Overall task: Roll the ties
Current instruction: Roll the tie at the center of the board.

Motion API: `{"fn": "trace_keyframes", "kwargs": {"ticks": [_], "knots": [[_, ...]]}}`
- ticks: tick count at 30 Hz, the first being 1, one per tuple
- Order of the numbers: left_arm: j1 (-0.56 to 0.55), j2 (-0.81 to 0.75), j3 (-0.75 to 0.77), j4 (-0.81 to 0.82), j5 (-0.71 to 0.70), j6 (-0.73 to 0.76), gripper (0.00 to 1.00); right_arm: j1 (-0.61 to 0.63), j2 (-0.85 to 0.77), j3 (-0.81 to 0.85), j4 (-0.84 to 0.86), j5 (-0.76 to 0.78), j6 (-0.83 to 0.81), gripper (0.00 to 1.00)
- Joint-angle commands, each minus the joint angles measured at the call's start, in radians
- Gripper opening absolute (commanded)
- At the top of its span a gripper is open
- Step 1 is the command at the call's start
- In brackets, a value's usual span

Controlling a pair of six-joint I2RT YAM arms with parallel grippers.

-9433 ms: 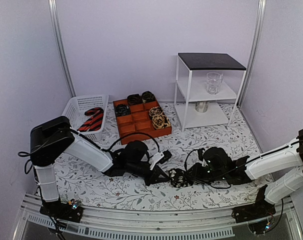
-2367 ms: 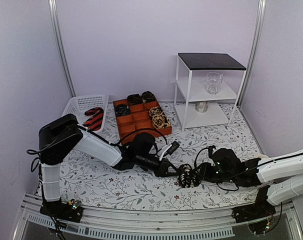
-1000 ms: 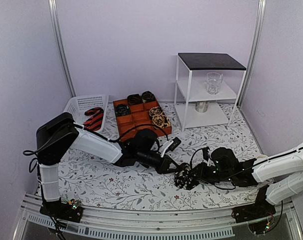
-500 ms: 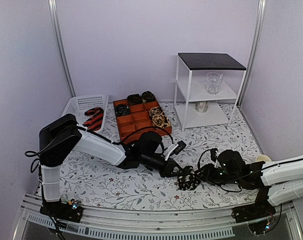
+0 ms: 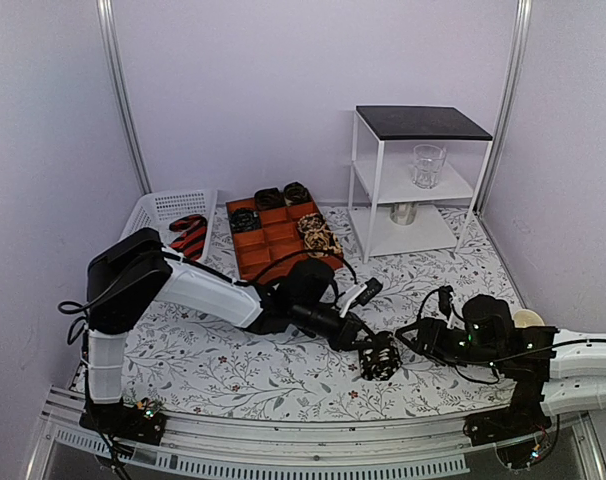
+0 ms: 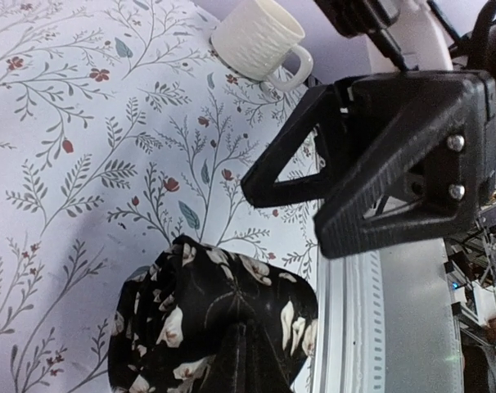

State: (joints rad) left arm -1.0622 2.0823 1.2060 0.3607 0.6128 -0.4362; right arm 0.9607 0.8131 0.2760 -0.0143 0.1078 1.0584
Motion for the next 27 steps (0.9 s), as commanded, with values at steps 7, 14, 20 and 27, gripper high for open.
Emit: {"fn": "trace_keyframes", "kwargs": {"ticks": [7,14,20,27], "knots": [[-0.027,0.067,0.096,-0.041,-0.025,0.000,0.03,-0.001,0.117,0.016,0.007,-0.034,-0.011,0.59],[-0.024,-0.018,0.029,-0.049,-0.158,-0.048,0.22,-0.004,0.169,-0.011,0.046,-0.062,-0.009,0.47],[-0.025,-0.094,-0.072,-0.063,-0.275,-0.121,0.36,-0.008,0.159,-0.038,0.086,-0.086,0.002,0.41],[-0.024,-0.099,-0.140,0.017,-0.262,-0.237,0.44,-0.013,0.184,-0.049,0.110,-0.105,0.031,0.41]]}}
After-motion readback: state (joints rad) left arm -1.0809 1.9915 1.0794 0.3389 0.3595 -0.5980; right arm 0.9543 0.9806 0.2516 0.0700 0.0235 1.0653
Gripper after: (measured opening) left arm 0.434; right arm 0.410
